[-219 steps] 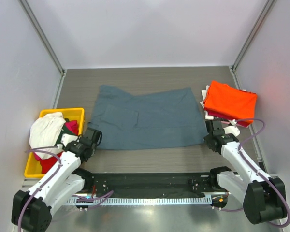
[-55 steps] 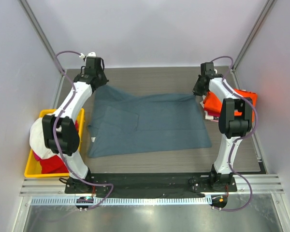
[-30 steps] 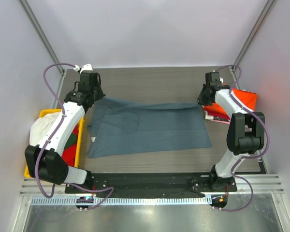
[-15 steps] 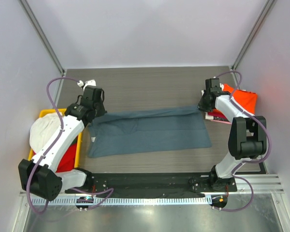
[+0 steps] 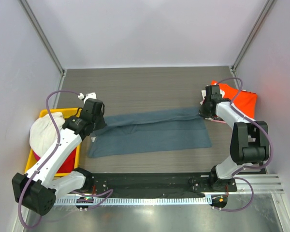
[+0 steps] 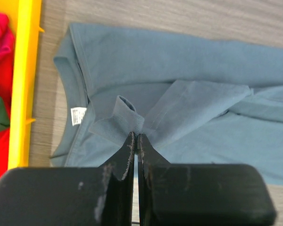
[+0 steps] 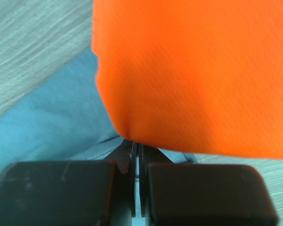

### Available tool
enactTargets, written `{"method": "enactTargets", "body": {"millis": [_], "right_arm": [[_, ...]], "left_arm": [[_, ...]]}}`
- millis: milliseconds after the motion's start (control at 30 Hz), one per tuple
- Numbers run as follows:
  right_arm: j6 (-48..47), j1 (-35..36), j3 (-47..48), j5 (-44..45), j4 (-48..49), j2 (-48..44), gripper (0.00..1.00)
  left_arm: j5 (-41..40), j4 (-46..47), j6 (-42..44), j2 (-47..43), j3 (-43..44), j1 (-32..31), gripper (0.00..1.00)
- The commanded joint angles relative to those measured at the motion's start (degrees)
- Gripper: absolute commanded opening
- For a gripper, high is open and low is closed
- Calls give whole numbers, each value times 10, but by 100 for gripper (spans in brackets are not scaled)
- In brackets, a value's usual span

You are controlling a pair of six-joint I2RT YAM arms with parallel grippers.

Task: Fold and stack the t-shirts
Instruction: Fold the tshirt

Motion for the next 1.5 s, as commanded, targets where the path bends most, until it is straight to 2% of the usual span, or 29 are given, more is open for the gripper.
{"method": "enactTargets", "body": {"millis": [0,500,533,567,667,767,1100,1233,1400,1467], "right_arm": [[7,-3,-11,27,24,-32,1],[36,-2,-95,53,55,-82,4],[39,-2,-100,58,59,-92,7],[41,-2,-111,64,62,-97,17],[52,-2,-130,73,69,-120,39],[58,-1,-150,78,81,-154,45],[53,10,-156,45,84,-184,48],[58,14,-163,38,84,-193,48],[55,31,-165,33,77,-208,48],[53,47,-157,30,72,-206,48]], "left_arm": [[10,-5,-11,-23,-15,-10,0],[38,-34,-37,-60,-68,-52,0],[37,-32,-40,-63,-70,-60,0],[40,-34,-45,-64,-71,-63,0],[63,-41,-48,-61,-66,-66,0],[72,-45,-52,-59,-64,-67,0],[110,-64,-47,-78,-56,-69,1],[148,-62,-34,-69,-47,-69,18],[175,-59,-28,-74,-29,-69,32],[175,-67,-25,-74,-14,-68,41]]}}
